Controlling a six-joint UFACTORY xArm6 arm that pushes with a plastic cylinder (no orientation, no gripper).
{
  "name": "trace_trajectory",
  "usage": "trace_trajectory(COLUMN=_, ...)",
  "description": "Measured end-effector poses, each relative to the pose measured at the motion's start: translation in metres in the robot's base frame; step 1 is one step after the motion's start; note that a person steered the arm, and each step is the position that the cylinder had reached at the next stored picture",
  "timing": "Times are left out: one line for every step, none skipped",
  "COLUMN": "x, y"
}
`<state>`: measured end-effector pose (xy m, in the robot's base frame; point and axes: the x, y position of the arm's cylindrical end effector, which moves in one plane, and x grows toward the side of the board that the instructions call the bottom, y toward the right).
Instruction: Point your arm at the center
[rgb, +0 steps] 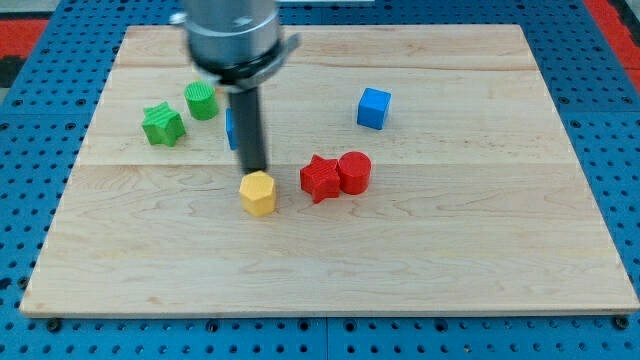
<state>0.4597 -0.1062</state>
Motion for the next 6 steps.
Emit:
trace_trajectory(x=-0.024, y=-0.052)
trace_trajectory(x=-0.069, y=-0.001)
trace_trajectory(x=-0.075, y=0.131)
trace_trajectory(x=-0.075, y=0.173)
trace_trajectory(x=-0.074, y=0.116)
trace_trajectory(x=-0.079, y=0.117)
